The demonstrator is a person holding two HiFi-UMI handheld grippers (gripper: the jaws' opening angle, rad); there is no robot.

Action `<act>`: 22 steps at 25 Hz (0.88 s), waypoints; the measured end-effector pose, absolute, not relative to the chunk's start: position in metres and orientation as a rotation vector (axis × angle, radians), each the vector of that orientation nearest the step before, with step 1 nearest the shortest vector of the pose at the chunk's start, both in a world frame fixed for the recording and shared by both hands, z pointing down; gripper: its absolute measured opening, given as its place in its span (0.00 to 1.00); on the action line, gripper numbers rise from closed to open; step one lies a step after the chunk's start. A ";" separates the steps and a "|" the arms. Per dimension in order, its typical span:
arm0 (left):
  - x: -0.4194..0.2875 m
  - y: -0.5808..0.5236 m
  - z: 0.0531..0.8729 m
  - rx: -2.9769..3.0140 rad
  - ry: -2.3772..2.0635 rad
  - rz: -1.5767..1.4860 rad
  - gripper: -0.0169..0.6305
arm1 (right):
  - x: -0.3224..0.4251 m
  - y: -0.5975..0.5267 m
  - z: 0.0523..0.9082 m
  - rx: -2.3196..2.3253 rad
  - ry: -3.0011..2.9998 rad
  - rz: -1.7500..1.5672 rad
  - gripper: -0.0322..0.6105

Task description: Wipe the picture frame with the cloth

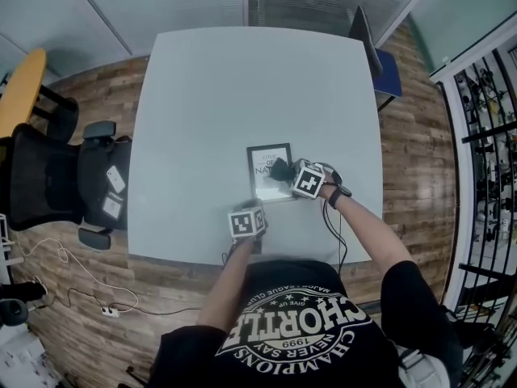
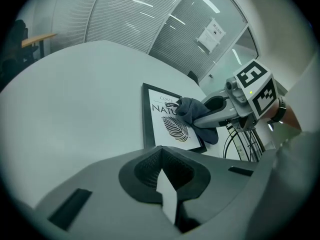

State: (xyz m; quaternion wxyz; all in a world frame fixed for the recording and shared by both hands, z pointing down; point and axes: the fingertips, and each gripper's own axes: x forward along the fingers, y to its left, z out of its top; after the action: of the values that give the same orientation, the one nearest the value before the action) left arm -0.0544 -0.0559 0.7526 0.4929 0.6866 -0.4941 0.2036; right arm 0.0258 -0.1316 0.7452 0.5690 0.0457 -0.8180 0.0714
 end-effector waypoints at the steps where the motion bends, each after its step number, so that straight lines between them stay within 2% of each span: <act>1: -0.054 -0.056 0.753 1.666 -1.200 0.496 0.03 | 0.028 -0.132 0.745 0.119 -1.922 0.170 0.18; 12: -0.050 -0.056 0.750 1.671 -1.173 0.469 0.03 | 0.037 -0.136 0.742 0.178 -1.871 0.224 0.18; 22: -0.064 -0.041 0.737 1.682 -1.150 0.450 0.03 | -0.069 -0.106 0.729 -0.022 -1.998 0.140 0.18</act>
State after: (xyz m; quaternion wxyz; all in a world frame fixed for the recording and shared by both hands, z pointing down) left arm -0.0642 -0.0409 0.7374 0.5033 0.6966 -0.4761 0.1863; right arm -0.0693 -0.1063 0.7293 0.5390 -0.0094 -0.8402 0.0589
